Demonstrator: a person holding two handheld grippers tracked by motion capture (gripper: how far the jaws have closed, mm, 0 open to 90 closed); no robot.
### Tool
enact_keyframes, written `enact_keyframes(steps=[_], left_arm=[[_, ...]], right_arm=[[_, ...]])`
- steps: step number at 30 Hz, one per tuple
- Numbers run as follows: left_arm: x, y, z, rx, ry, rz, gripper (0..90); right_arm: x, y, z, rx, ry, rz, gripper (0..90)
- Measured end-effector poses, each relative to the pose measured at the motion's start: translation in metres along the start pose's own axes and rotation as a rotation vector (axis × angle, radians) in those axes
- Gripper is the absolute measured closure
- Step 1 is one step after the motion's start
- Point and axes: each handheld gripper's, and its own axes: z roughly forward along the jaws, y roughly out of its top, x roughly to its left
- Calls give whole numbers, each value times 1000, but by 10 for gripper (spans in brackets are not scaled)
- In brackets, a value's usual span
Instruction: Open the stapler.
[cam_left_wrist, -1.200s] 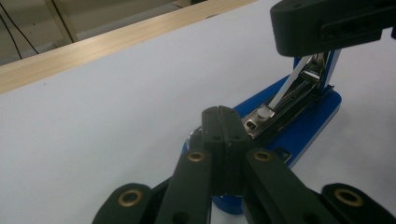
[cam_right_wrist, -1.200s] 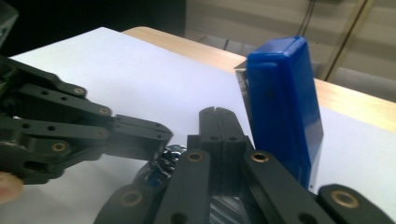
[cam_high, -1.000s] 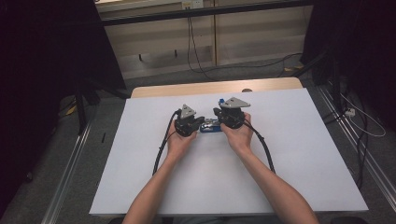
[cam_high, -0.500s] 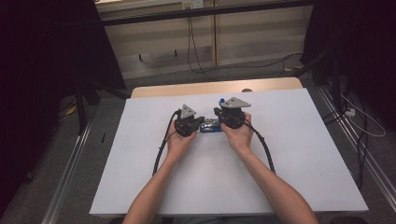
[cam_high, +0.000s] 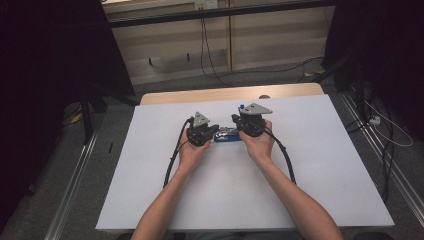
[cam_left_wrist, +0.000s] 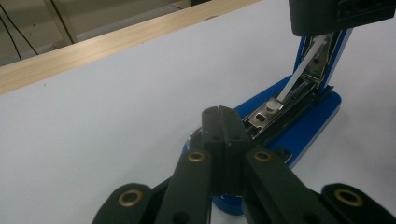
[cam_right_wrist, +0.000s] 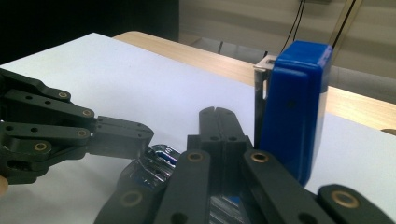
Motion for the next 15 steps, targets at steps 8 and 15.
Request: enact_keyframes(steps=[8,15], left_arm=[[0,0,0,1,0,2,900],[0,0,0,1,0,1,900]], right_arm=[[-1,-2,-2,-8,3,3,900],[-4,-3,-5,-15,0,17,900]])
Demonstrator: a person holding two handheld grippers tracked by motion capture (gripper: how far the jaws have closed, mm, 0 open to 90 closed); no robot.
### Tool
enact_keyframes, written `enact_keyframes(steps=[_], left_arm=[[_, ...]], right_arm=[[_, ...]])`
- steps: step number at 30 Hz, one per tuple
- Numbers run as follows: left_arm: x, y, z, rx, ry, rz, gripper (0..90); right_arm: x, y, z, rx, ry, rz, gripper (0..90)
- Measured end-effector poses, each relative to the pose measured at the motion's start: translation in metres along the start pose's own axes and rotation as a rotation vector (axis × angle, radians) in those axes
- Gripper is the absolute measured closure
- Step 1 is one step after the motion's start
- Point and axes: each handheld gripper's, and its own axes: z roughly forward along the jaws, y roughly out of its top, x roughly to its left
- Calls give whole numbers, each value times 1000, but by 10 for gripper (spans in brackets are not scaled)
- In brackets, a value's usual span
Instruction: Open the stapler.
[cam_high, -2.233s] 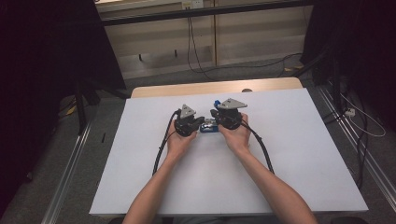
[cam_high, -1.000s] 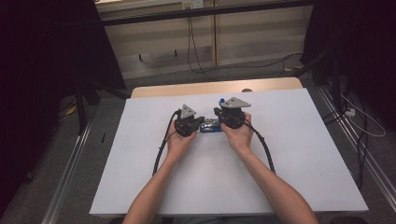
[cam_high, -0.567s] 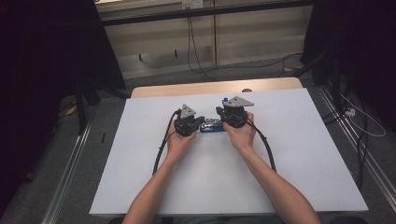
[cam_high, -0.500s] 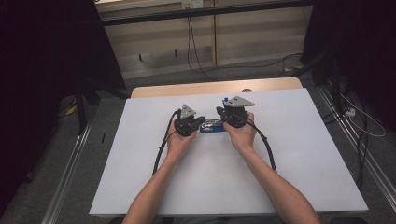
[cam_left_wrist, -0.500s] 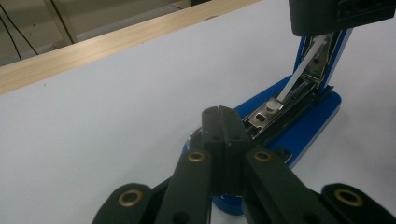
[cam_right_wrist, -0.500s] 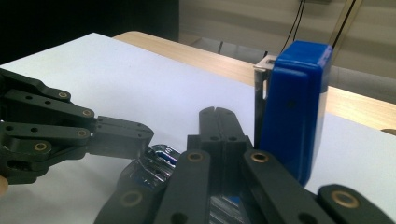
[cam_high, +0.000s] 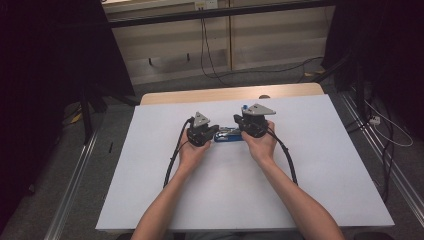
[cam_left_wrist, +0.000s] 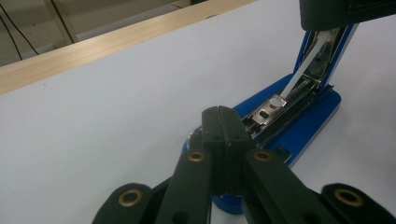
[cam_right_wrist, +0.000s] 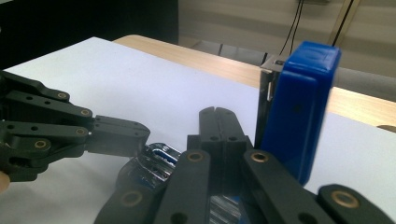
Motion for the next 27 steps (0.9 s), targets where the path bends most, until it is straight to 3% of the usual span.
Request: enact_keyframes(steps=[27], left_arm=[[0,-1,0,-3,2,2,900]], right_arm=[[-10,-3,-7,-2,-13,11,900]])
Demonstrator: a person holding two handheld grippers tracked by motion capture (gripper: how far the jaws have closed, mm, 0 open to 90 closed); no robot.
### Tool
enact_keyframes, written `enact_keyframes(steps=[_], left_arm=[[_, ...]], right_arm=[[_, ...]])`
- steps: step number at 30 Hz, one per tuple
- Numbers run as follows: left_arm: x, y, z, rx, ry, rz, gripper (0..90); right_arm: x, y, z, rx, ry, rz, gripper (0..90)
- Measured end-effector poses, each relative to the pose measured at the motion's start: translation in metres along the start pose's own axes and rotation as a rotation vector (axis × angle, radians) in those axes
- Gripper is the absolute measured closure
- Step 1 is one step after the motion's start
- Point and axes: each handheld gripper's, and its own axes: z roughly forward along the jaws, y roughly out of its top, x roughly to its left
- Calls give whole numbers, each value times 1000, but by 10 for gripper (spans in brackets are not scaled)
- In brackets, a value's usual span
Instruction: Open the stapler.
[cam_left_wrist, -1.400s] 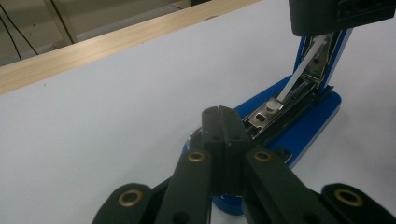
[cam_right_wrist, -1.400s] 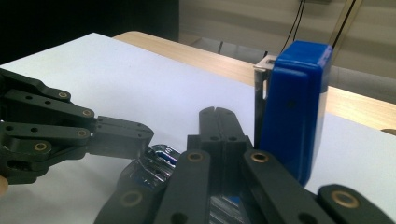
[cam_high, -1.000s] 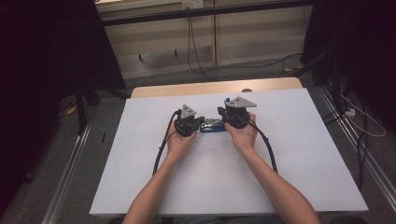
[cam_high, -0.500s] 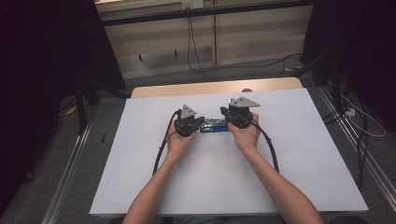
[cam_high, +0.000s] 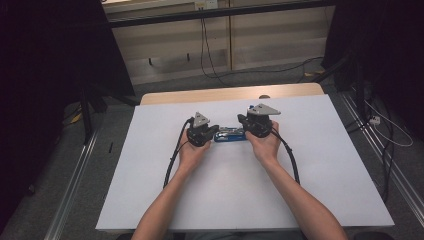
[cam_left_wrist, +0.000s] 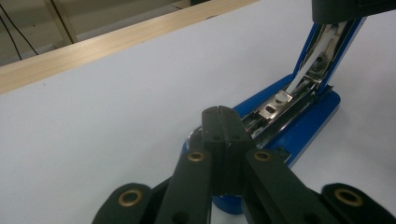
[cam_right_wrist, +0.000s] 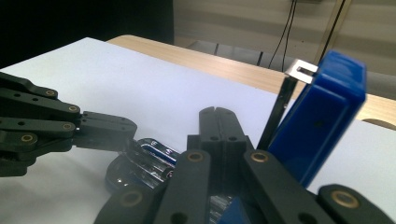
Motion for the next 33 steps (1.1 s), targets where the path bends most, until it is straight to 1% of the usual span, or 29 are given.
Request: enact_keyframes(steps=[5,7,9,12,14,19,21,23,26,28,33], left_arm=[[0,0,0,0,-1,-3,900],[0,0,0,3,1,2,900],[0,0,0,2,2,3,900],[0,0,0,2,2,4,900],[0,0,0,3,0,5,900],[0,0,0,3,0,3,900],[0,0,0,2,-1,1,900],[0,0,0,3,2,4,900],[0,0,0,3,-1,5,900],[0,0,0,4,0,10,900],[-1,0,0,4,1,9,900]], right_arm=[[-7,-3,-4,-2,-10,10,900],[-10,-4,-5,-8,3,14,900],[-10,-5,-6,-6,2,-1,900],[-10,-6,-7,-4,2,-4,900],[-12,-6,-7,-7,3,8,900],[-14,-8,-9,-2,-5,1,900],[-15,-8,-9,-4,1,14,900],[-14,-8,-9,-2,-3,4,900],[-15,-8,-9,1,-10,5,900],[-16,-8,-10,0,-4,15,900],[-16,-7,-10,0,-6,8,900]])
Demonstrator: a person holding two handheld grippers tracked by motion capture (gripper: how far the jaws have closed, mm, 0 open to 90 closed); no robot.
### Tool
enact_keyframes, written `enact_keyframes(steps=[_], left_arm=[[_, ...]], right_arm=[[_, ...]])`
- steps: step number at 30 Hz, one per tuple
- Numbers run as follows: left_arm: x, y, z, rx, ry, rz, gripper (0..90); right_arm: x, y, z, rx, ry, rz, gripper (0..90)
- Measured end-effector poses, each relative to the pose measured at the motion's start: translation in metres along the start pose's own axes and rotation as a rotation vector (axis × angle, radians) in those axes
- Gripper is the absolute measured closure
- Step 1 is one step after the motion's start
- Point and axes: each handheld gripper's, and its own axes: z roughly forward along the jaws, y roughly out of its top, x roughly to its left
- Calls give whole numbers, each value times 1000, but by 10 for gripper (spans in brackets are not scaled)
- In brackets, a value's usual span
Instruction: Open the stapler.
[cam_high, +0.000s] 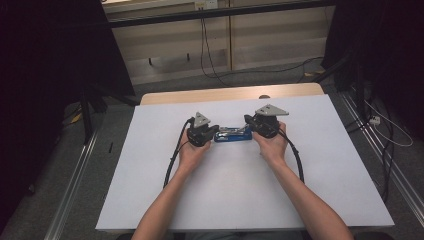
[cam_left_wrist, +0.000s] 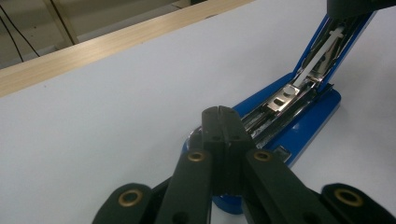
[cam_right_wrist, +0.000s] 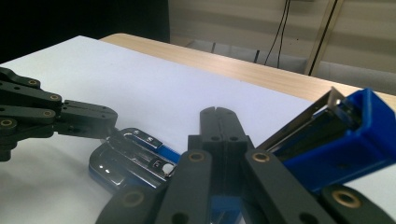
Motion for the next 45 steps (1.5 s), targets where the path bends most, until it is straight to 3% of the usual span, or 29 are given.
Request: enact_keyframes(steps=[14,17,45], left_arm=[[0,0,0,-1,1,0,900],[0,0,0,0,1,-1,900],[0,0,0,1,0,-2,900]], right_arm=[[-5,0,-2,4,-16,5,900],[-8,-1,-2,4,-18,26,900],[-22,-6,-10,20,-57,13,900]])
